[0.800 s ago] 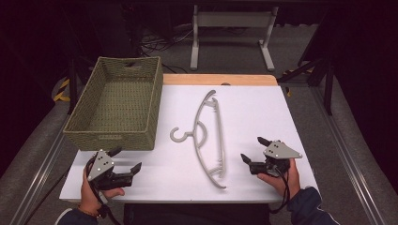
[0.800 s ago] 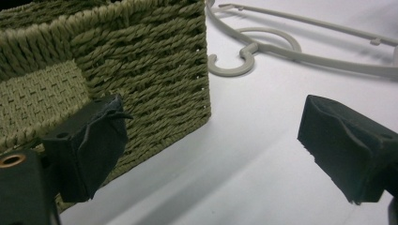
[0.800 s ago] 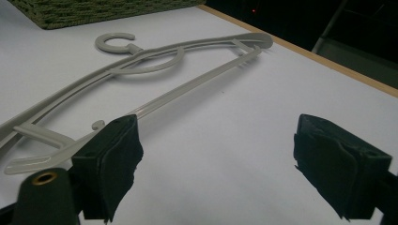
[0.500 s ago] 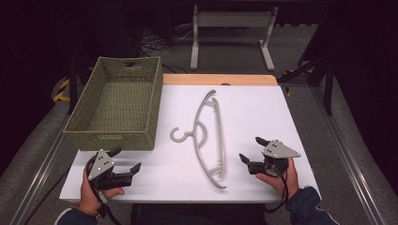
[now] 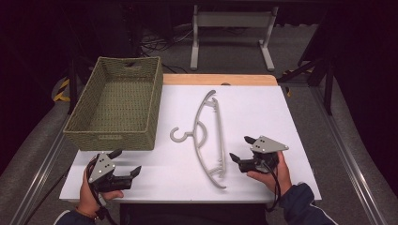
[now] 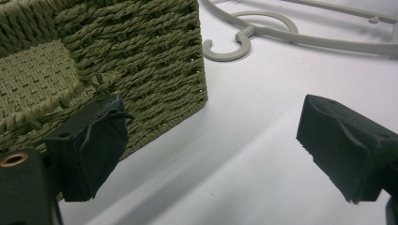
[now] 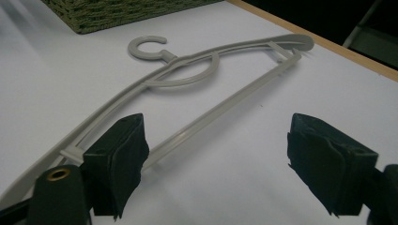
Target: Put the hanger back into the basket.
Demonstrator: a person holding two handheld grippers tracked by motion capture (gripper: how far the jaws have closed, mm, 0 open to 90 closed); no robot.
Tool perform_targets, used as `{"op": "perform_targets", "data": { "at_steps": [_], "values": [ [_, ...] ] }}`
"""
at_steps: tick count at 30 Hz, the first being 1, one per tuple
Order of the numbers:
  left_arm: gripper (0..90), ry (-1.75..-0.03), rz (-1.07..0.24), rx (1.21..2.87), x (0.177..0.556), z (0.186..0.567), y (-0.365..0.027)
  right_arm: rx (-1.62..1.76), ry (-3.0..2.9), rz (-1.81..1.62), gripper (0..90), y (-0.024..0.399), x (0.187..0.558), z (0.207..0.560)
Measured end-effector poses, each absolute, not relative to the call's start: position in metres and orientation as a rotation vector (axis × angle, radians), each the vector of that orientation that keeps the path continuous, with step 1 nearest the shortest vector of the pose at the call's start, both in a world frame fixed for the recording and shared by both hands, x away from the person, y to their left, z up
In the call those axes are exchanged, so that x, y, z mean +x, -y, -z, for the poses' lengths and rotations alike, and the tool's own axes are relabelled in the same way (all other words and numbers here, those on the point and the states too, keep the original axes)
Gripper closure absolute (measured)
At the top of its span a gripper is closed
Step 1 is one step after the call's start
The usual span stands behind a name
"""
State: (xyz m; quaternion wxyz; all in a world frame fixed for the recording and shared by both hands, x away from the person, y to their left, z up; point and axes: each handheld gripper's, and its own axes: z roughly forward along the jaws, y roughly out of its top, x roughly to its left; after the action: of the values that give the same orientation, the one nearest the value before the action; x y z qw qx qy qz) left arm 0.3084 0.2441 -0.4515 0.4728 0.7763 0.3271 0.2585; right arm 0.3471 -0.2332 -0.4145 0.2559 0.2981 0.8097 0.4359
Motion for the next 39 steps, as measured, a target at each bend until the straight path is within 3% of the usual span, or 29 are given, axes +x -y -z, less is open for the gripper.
{"op": "perform_targets", "data": {
  "at_steps": [12,25,29,37,39],
  "values": [
    [8.9,-0.797,-0.661,1.904,0.304,0.450,-0.246,0.795,-2.415,-1.160,24.4,0.182,0.358,0.404],
    [9.0,-0.791,-0.651,1.918,0.304,0.452,-0.245,0.790,-2.653,-0.928,34.4,0.126,0.374,0.428],
    [9.1,-0.791,-0.649,1.923,0.305,0.453,-0.244,0.792,-2.755,-0.860,59.5,0.118,0.380,0.441],
    [9.5,-0.789,-0.645,1.930,0.305,0.454,-0.243,0.807,-2.814,-0.846,62.8,0.120,0.388,0.439],
    [9.5,-0.792,-0.639,1.930,0.304,0.454,-0.244,0.792,-2.841,-0.820,69.7,0.120,0.394,0.438]
  ]
}}
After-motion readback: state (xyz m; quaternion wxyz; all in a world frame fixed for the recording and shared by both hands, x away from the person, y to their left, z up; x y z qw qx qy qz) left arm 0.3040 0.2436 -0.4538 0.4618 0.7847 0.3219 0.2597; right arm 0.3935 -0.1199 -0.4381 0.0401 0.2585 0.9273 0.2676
